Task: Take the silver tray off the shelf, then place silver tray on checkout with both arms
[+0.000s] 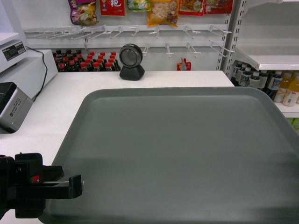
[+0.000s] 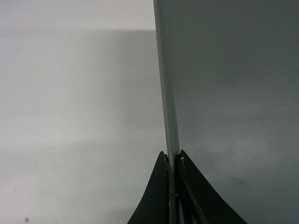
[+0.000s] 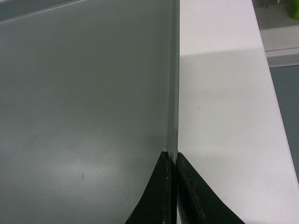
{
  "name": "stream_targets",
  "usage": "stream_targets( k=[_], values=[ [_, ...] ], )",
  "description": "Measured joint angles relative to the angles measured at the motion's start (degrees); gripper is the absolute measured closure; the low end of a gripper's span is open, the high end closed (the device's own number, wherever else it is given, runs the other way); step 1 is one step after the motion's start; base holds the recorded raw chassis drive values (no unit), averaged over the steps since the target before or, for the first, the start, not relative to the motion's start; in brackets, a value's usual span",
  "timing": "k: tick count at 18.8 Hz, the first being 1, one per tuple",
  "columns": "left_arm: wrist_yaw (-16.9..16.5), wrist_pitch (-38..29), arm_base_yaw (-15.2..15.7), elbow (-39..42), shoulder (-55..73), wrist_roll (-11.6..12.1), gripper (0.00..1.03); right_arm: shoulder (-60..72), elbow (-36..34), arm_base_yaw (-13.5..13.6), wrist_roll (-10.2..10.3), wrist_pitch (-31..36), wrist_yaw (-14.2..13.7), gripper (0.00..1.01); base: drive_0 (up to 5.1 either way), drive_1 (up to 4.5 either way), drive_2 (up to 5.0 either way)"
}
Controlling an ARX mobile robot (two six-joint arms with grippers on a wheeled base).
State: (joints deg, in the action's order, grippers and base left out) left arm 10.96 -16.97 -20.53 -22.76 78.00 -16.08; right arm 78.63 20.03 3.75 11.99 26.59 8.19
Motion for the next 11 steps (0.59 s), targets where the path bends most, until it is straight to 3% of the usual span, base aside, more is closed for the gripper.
stream_targets(
  k=[9,10,11],
  values=[
    [0.0,0.0,0.0,-0.1,0.2,0.0,1.0,0.1,0.2,0.0,0.0,0.0,0.0,0.99,0.0,3.97,-3.9],
    [0.1,0.0,0.0,-0.1,0.0,0.0,1.0,0.0,0.2,0.0,0.0,0.2,0.0,0.99,0.0,0.0,0.0],
    [2.8,4.4,-0.5,-1.9,0.4,-2.0,1.0,0.0,0.2,0.0,0.0,0.3,0.3,0.99,0.0,0.0,0.0]
  ],
)
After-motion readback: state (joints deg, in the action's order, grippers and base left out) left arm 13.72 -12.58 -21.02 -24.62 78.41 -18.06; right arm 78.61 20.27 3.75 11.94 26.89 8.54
